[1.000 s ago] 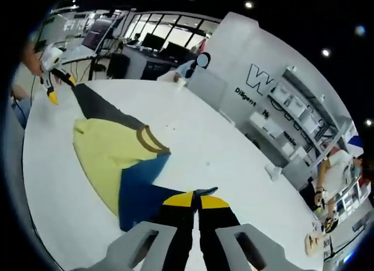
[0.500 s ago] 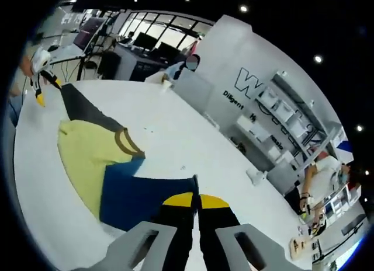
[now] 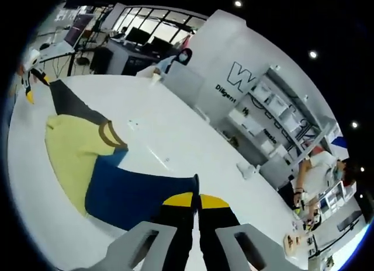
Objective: Fold the garment on the visible template until the final outline fits inside the template.
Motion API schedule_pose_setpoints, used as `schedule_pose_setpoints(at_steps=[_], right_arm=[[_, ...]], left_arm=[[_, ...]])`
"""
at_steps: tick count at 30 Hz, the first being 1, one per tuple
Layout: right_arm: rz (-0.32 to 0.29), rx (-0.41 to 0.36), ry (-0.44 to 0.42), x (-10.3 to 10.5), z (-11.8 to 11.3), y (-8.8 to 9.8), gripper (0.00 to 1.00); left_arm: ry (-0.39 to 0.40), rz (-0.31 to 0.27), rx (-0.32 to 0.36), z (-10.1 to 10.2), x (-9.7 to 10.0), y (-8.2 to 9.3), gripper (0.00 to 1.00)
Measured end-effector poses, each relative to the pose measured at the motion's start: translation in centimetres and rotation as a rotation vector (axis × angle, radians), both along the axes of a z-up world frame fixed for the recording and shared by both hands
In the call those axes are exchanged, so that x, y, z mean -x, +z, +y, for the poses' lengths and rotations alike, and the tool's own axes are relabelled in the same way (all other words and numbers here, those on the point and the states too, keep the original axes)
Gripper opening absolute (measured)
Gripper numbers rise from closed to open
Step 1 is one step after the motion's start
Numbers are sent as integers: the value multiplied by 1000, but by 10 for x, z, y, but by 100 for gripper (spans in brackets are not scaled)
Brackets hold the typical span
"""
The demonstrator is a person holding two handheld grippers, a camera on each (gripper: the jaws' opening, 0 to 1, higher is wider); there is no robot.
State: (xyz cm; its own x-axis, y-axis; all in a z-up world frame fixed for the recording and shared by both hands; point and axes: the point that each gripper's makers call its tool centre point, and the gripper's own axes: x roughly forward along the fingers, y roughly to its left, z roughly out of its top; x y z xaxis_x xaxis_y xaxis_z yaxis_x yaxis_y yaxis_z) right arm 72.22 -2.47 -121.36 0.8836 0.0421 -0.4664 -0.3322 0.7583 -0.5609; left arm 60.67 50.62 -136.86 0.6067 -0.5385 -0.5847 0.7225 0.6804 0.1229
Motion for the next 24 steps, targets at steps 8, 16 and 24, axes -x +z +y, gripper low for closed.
schedule_pose_setpoints(at_steps=[8, 16, 24], right_arm=[[11, -5, -56, -9, -29, -3, 0], [8, -14, -99, -16, -52, -1, 0], [20, 7, -121, -18, -72, -4, 0]], left_arm=[[4, 6, -4, 0, -2, -2, 68], [0, 11, -8, -3, -3, -3, 68], [-3, 10, -10, -5, -4, -2, 68]])
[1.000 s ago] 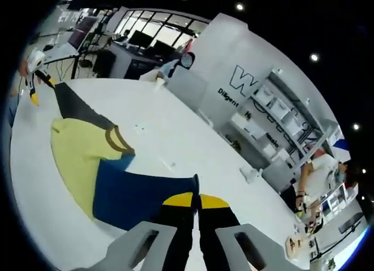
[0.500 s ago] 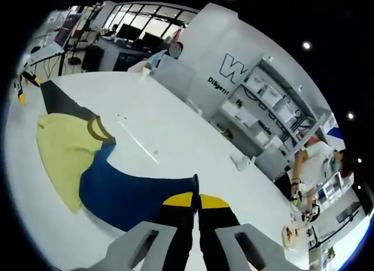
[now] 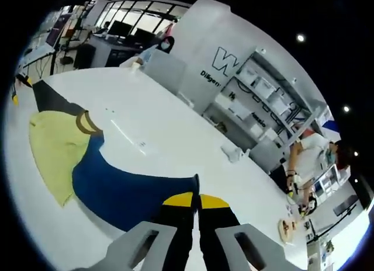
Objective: Fold the garment on the visible template until the final outline fits inside the template.
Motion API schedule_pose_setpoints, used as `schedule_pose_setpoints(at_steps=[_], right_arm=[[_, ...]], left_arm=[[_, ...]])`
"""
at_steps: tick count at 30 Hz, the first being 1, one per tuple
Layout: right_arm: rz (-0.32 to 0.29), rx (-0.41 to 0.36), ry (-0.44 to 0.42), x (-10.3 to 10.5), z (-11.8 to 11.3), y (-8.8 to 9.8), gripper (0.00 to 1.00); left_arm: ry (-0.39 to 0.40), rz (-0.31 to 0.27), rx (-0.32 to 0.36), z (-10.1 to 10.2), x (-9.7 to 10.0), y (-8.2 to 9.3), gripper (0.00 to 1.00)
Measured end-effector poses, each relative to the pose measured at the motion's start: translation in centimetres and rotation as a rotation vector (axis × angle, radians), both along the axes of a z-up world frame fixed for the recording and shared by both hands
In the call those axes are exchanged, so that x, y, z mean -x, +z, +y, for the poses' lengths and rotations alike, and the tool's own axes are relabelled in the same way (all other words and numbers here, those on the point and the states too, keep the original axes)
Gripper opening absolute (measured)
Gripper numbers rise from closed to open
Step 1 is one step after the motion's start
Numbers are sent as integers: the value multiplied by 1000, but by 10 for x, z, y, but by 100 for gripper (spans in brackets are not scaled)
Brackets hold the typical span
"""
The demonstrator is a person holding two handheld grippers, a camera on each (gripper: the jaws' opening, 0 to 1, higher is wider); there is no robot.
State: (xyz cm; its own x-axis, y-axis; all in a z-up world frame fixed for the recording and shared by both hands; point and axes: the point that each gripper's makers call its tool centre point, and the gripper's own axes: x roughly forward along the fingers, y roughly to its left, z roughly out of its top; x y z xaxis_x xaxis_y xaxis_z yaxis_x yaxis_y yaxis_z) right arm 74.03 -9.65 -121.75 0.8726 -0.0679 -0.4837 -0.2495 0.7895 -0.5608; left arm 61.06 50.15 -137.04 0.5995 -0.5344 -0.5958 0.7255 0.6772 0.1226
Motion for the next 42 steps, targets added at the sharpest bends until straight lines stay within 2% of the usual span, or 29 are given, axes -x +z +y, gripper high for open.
schedule_pose_setpoints(at_steps=[7, 11, 22, 29, 34, 42], right_arm=[[8, 8, -31, -5, -20, 4, 0], [21, -24, -49, -7, -27, -4, 0], [86, -67, -144, 2, -54, -45, 0], [122, -81, -165, 5, -63, -68, 0], [166, -104, -193, 12, -72, -91, 0], [249, -139, -262, 34, -87, -124, 0]], left_arm=[[0, 0, -4, 0, 0, 0, 68], [0, 2, -5, -1, 1, -1, 68], [-1, 6, -14, 1, 2, -1, 68], [6, 13, -22, 3, 2, -3, 69], [9, 15, -26, 2, 2, -2, 69], [14, 19, -32, 2, -1, -2, 69]])
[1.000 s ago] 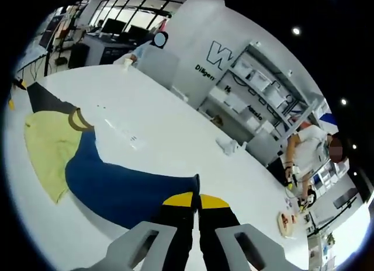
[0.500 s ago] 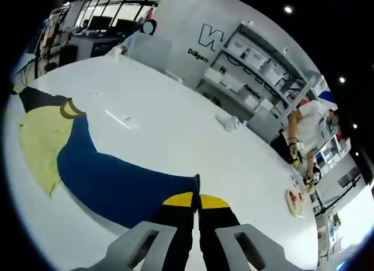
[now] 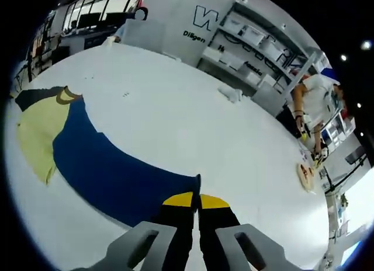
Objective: Fold the garment on the visible template until the final outline fits inside the template.
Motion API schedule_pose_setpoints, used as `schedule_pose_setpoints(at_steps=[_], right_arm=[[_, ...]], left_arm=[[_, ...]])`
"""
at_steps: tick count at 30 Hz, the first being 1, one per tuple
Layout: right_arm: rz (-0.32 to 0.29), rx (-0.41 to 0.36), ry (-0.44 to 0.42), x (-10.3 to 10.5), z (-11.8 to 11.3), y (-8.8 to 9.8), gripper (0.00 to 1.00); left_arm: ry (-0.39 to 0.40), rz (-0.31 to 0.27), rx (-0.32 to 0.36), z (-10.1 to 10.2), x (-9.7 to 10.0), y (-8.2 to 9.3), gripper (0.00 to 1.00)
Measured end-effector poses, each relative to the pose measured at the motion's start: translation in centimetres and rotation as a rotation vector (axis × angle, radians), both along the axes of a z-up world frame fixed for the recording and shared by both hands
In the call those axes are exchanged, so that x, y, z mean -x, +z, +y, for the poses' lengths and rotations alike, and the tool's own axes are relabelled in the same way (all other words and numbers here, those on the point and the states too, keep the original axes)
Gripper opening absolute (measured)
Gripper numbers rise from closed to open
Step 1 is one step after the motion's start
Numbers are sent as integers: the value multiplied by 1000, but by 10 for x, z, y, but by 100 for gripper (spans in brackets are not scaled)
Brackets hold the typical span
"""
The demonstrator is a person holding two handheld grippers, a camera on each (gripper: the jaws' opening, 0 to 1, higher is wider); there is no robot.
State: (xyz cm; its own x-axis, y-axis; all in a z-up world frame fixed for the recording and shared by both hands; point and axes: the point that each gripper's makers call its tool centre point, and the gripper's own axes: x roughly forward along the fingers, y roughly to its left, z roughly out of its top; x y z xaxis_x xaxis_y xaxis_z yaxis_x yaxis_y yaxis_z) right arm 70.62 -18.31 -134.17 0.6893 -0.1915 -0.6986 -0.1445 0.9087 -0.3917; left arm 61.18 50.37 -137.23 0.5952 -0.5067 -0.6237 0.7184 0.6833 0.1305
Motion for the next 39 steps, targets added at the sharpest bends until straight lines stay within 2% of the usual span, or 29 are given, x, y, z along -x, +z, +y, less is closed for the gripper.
schedule_pose_setpoints(at_steps=[6, 15, 29, 39], right_arm=[[47, -42, -56, 24, -6, -25, 0], [106, -58, -79, 50, -6, -54, 0], [136, -85, -101, 68, -4, -72, 0], [166, -89, -130, 85, -7, -82, 0]], left_arm=[[1, 3, 4, -5, -1, 0, 69], [3, 6, 3, -6, -3, 1, 69], [-4, 16, 4, -13, -6, -5, 69], [-23, 7, 18, -24, -15, -1, 70]])
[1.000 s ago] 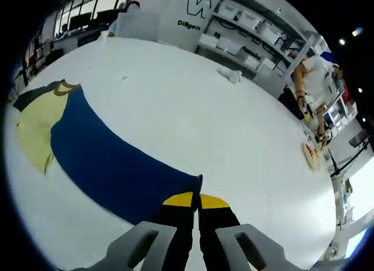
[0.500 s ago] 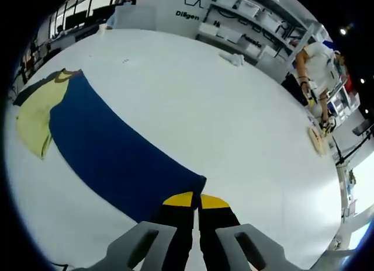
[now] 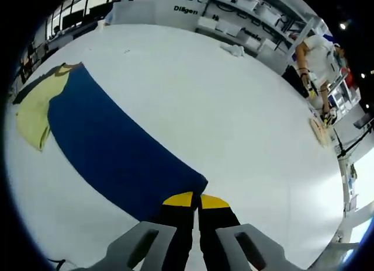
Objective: Fold the garment on the visible template until the final outline fits inside the template.
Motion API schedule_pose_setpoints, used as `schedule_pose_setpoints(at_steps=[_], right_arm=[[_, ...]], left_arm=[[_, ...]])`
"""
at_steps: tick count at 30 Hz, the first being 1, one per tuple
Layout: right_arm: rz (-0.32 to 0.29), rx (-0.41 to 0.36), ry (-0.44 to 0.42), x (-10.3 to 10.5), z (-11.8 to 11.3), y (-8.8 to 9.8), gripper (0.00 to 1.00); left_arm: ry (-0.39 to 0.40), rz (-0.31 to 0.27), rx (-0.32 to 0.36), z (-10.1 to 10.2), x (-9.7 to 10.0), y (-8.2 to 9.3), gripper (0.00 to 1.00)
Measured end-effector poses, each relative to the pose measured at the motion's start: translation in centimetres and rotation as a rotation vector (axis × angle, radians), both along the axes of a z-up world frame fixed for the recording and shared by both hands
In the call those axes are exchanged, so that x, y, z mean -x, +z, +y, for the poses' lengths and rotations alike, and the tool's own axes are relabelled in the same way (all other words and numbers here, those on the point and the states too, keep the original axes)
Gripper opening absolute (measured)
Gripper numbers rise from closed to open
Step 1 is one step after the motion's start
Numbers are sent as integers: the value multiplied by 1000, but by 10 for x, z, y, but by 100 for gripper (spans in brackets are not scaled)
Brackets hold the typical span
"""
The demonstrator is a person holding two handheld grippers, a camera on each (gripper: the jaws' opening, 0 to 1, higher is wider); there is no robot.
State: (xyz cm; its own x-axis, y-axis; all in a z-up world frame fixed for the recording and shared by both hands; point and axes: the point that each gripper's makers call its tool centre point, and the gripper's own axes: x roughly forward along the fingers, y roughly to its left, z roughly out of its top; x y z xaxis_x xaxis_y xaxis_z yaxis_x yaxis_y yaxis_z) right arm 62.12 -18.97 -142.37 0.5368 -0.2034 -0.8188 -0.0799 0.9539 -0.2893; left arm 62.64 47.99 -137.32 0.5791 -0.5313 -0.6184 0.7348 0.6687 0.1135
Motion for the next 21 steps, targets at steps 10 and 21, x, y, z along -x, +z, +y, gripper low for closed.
schedule_pose_setpoints(at_steps=[10, 21], right_arm=[[16, -3, -29, 14, -10, -8, 0], [-41, -15, 11, 12, -2, 3, 0]], left_arm=[[1, -5, 32, -10, -13, 5, 70], [-21, -6, 47, -27, -21, 4, 70]])
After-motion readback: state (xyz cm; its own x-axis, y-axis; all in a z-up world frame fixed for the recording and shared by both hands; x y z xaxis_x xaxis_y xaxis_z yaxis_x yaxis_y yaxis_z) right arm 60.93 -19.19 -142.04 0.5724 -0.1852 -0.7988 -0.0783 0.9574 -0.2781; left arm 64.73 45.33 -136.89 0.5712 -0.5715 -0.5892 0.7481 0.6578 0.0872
